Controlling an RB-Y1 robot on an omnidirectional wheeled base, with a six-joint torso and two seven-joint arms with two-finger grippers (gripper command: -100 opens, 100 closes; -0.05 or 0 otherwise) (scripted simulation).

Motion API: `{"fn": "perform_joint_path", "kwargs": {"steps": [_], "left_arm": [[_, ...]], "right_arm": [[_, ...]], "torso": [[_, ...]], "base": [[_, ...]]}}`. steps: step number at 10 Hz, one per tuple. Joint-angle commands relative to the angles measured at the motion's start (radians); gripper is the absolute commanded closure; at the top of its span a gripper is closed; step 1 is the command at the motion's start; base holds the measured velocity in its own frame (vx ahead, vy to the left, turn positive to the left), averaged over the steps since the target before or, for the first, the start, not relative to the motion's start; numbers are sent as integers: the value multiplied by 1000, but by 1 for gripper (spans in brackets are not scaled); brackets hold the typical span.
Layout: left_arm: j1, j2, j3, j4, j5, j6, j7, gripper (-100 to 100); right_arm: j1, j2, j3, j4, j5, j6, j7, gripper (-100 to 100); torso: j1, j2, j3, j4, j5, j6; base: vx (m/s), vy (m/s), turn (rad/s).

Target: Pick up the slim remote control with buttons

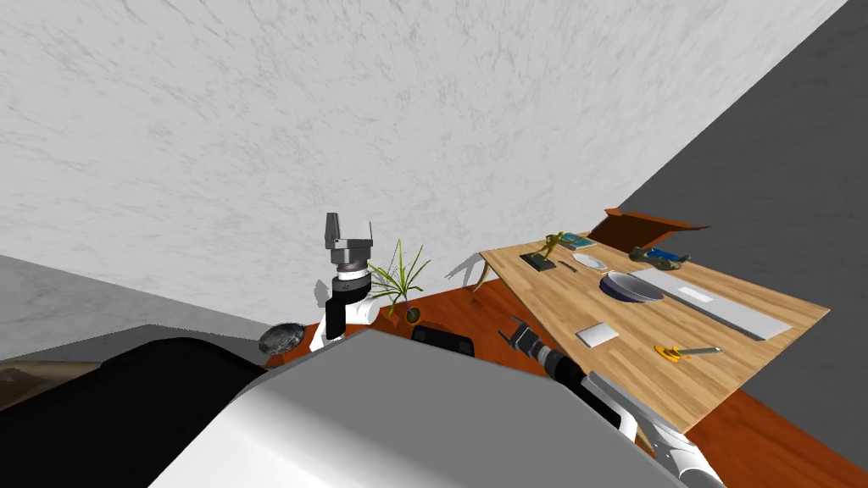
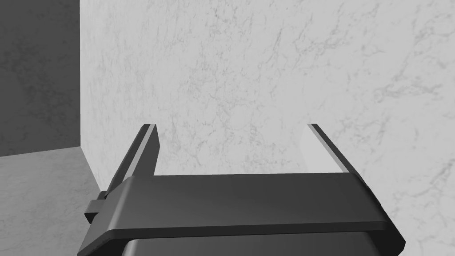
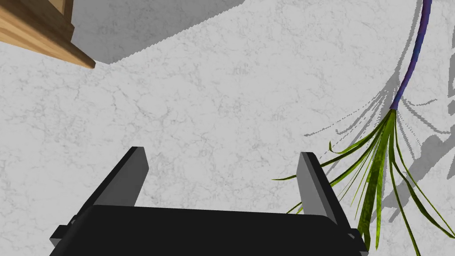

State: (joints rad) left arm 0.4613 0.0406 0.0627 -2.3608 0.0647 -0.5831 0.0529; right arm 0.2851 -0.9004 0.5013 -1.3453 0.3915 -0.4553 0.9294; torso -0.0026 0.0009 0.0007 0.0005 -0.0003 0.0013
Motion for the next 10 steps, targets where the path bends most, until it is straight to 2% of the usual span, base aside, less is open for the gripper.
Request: {"fn": "perform_joint_path", "kwargs": {"steps": [1,2,4,5,6,7,8,9,10], "left_arm": [[0,0,0,0,0,0,0,0],[0,0,0,0,0,0,0,0],[0,0,0,0,0,0,0,0],[0,0,0,0,0,0,0,0],[0,0,0,0,0,0,0,0],[0,0,0,0,0,0,0,0],[0,0,0,0,0,0,0,0],[0,0,0,0,0,0,0,0],[0,0,0,0,0,0,0,0]], "right_arm": [[-9,-3,9,28,4,2,5,-100],[-14,-36,38,71,25,-15,46,-100],[-14,-36,38,92,25,-15,46,-100],[-19,-70,65,132,45,-34,85,-100],[-19,-70,65,155,45,-34,85,-100],[-23,-103,91,198,65,-53,122,-100],[-23,-103,91,217,65,-53,122,-100],[-26,-136,115,249,84,-74,155,-100],[-26,-136,115,277,84,-74,155,-100]], "torso": [[0,0,0,0,0,0],[0,0,0,0,0,0],[0,0,0,0,0,0],[0,0,0,0,0,0],[0,0,0,0,0,-1],[0,0,0,0,0,0],[-1,0,0,0,0,-1],[-1,0,0,0,0,0],[-1,0,0,0,0,-1]], "base": [[-5,-8,-51],[-11,-5,233],[-10,-13,88],[-14,-11,274],[-11,-23,171],[-16,-25,259],[-11,-29,118],[-13,-23,319],[-15,-30,134]]}}
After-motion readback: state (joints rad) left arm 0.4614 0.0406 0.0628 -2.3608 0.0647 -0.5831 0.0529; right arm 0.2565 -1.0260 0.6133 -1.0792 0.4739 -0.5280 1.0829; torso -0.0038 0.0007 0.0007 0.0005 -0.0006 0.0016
